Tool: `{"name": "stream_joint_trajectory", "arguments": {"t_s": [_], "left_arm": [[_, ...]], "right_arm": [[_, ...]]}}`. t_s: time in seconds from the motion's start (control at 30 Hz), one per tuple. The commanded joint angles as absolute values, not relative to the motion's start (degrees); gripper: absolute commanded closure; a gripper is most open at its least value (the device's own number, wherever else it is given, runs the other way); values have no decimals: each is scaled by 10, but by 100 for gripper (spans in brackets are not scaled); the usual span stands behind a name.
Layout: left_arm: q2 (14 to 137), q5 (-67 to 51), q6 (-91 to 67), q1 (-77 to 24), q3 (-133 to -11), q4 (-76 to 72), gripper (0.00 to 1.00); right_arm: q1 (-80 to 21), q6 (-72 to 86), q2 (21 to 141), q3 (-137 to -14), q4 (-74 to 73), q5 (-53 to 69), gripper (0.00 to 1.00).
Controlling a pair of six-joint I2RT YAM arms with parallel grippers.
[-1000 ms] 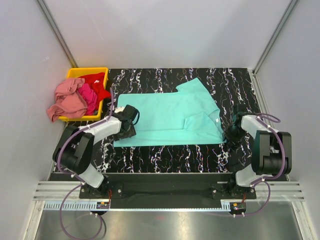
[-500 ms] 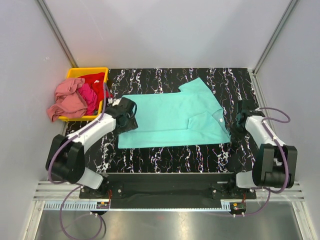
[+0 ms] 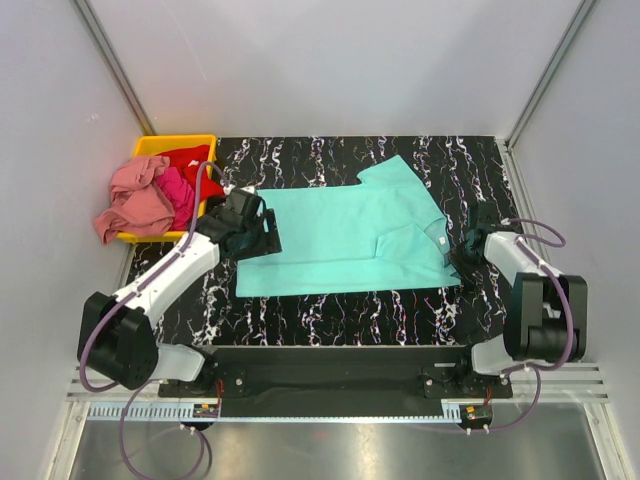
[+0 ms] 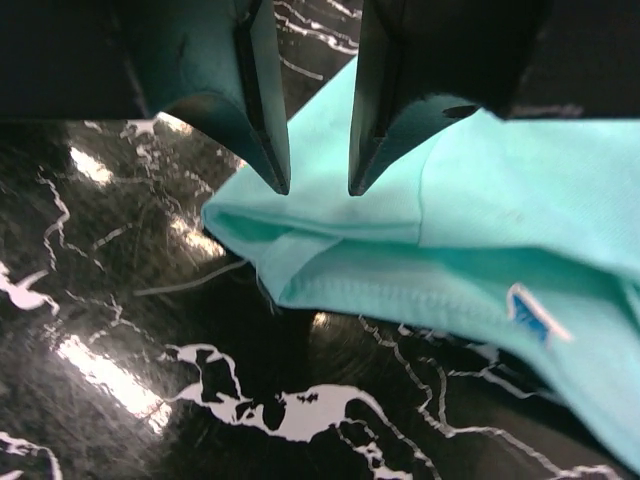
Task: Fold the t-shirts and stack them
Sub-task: Fold the tshirt
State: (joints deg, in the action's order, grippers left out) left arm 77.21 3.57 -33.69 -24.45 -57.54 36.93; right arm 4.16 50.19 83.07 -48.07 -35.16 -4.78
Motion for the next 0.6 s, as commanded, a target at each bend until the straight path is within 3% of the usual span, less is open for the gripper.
{"name": "stream_joint_trajectory", "arguments": {"t_s": [0.0,0.27,0.47,0.57], "left_arm": [[754,29,-293,-242,-613,356,23],[815,35,-285,-209,-682,367,23],[864,22,-271,-178,-738,369,23],[900,18,-252,-161,-778,375,23]], "right_arm": [[40,511,873,-480,-300,-58,63],[104,496,882,-454,-340,-127,63],[133,480,807,-454,-388,-164,62],[133,460,755,-459,-382,-116,62]]}}
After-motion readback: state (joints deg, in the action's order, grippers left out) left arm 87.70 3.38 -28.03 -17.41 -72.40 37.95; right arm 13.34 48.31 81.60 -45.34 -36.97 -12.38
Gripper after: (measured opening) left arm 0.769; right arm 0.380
